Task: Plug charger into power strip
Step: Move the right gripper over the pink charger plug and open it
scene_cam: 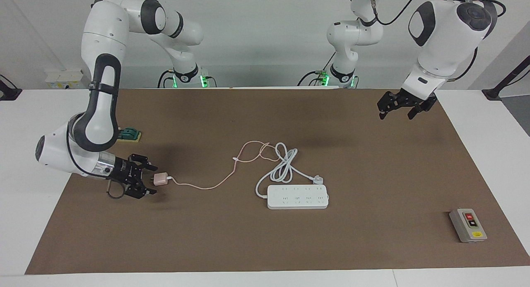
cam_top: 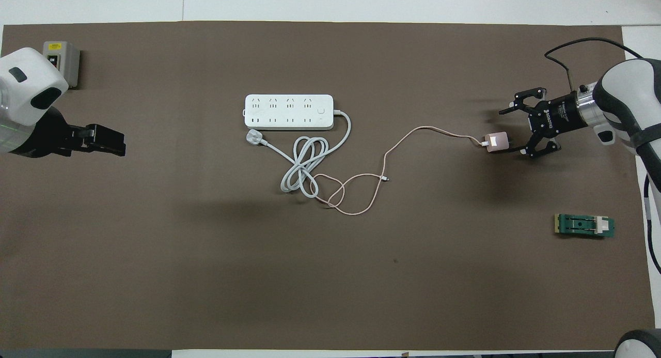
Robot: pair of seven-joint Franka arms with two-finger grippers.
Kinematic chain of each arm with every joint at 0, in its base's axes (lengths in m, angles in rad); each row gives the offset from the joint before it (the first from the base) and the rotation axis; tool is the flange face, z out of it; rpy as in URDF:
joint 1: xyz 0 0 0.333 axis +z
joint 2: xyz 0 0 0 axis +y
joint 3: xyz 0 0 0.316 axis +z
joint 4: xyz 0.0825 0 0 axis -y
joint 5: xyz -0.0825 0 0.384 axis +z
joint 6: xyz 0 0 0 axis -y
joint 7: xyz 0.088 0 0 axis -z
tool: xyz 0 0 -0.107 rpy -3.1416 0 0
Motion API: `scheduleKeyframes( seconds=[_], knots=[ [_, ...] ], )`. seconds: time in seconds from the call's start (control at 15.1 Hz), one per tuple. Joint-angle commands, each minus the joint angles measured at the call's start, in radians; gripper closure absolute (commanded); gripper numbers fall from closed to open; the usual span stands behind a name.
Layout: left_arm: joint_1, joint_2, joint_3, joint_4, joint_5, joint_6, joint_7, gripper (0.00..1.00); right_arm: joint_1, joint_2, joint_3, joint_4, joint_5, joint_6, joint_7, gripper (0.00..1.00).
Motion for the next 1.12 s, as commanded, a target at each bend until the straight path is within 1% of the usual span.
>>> scheduleKeyframes(
  seconds=[0.0, 0.2, 0.33, 0.46, 0.79, 0.86, 0.93, 0.99, 1.06],
  knots=[
    [-0.007, 0.006, 0.008, -0.015, -0.011, 0.03, 0.051, 0.0, -0.011, 0.011, 0.006, 0.021, 0.027, -0.046, -0.021, 0.0],
    [-0.006, 0.006, 0.008, -0.036, -0.014, 0.046, 0.07, 0.0, -0.01, 0.009, 0.006, 0.012, 0.026, -0.064, -0.042, 0.0],
    [-0.009, 0.006, 0.008, -0.034, -0.014, 0.038, 0.068, 0.0, -0.01, 0.014, 0.006, 0.009, 0.026, -0.051, -0.062, 0.0],
    [-0.01, 0.006, 0.006, -0.034, -0.016, 0.038, 0.07, 0.0, -0.004, 0.035, 0.006, 0.018, 0.027, -0.033, -0.07, 0.0],
    [-0.012, 0.001, 0.008, -0.057, -0.016, 0.034, 0.068, 0.0, 0.002, 0.06, 0.006, 0.012, 0.033, 0.001, -0.095, 0.0],
    [-0.012, 0.0, 0.006, -0.064, -0.016, 0.04, 0.068, 0.0, 0.002, 0.06, 0.006, 0.012, 0.035, -0.001, -0.095, 0.05],
    [-0.012, 0.0, 0.006, -0.064, -0.016, 0.038, 0.07, 0.0, 0.002, 0.06, 0.006, 0.014, 0.035, -0.004, -0.093, 0.31],
    [-0.01, 0.0, 0.006, -0.064, -0.025, 0.037, 0.07, 0.0, 0.002, 0.06, 0.006, 0.014, 0.035, -0.002, -0.093, 0.66],
    [-0.01, 0.0, 0.008, -0.064, -0.057, 0.031, 0.068, 0.0, 0.004, 0.06, 0.006, 0.014, 0.035, 0.001, -0.093, 0.94]
  ],
)
